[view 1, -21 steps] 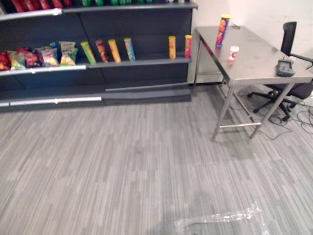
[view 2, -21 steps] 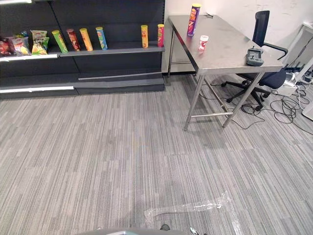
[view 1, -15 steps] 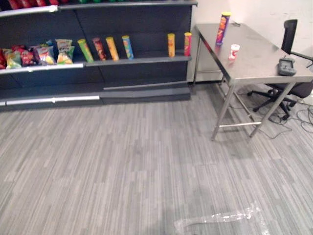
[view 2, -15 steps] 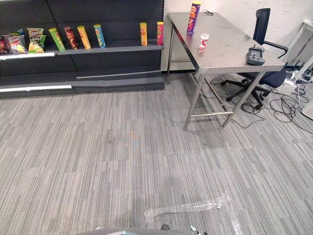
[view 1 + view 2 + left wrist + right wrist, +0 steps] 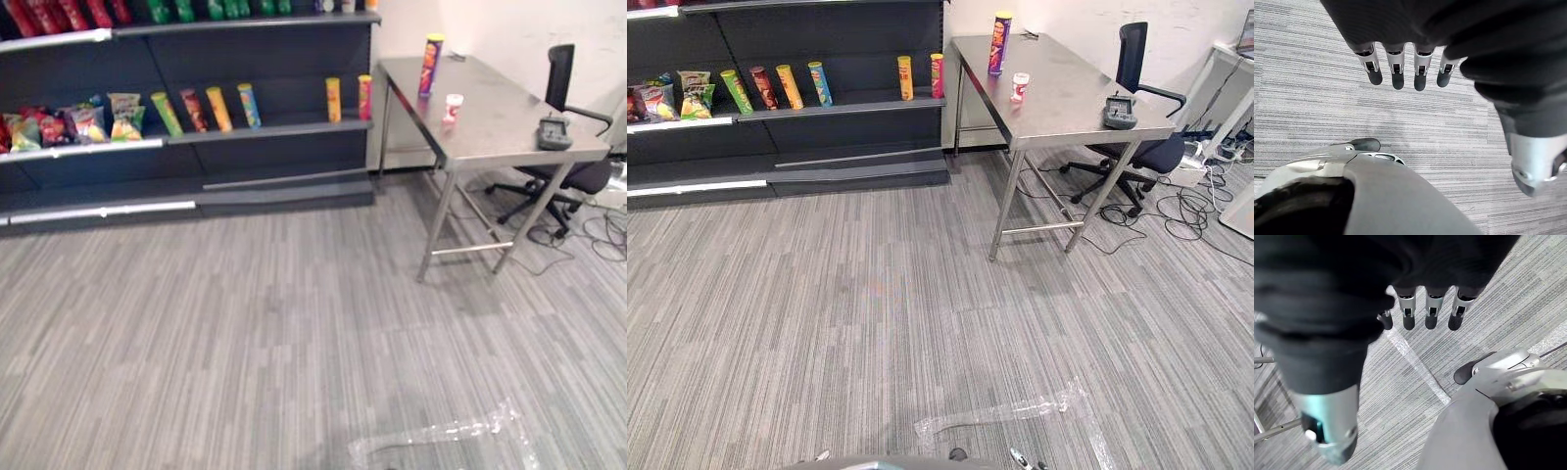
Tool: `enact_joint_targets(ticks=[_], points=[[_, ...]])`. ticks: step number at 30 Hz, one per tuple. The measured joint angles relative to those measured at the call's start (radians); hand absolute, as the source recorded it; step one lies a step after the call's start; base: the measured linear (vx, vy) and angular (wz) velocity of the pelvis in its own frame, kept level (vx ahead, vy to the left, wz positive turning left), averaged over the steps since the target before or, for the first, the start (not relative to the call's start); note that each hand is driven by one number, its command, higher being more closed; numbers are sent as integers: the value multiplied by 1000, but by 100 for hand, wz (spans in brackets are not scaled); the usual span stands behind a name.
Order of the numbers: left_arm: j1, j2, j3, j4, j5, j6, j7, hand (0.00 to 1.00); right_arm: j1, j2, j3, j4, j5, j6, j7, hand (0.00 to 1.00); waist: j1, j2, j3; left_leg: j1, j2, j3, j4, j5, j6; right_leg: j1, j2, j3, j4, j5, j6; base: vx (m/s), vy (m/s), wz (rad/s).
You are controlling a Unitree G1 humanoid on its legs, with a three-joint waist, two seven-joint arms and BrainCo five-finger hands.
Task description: Put the gum and the chips on the shelf.
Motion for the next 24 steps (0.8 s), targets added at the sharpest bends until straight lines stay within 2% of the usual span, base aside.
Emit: enact_joint_targets(ticks=[14,17,21,22,23,24], points=[[-9,2,-8,1,-1,0,20,0,-12,4,-6,6,-4,-1,-41,0,-2,6,2,5,0,5,6,-1,2,18,1,-15,-20,10,-9,39,-10,1],[-21,-1,-10,1,-1,0,28,0,-34,-1,-7,5,-2,0,-41,0,-4,15,30,2,5,4,7,0,3,4,3,-19,12,8,-10,-44,-26,0],[-52,2,-5,-5,-41,0,34,0,-64,-2,-11,-5,11,-3,-41,0,-6,9,82,-22,0,8,10,3,-6,-103,-10,-18,182,-70,-26,-101,-38,-1],[-56,3,10,-7,-42,0,34,0,-63,1,-19,-4,16,-3,-41,0,-7,1,89,-51,2,10,65,-26,-19,-118,-17,-19,215,-97,-27,-72,-86,7],[-58,-1,33,-17,-56,0,34,0,-62,2,-35,-1,22,-2,-40,0,-6,0,99,-110,23,15,197,-101,-47,-134,-20,-19,255,-131,-37,-72,-123,5],[-54,-11,75,-20,-80,-1,30,0,-52,-2,-49,-2,35,-2,-39,0,-3,3,112,-159,64,28,346,-170,-90,-129,-10,-19,281,-150,-46,-51,-127,1]])
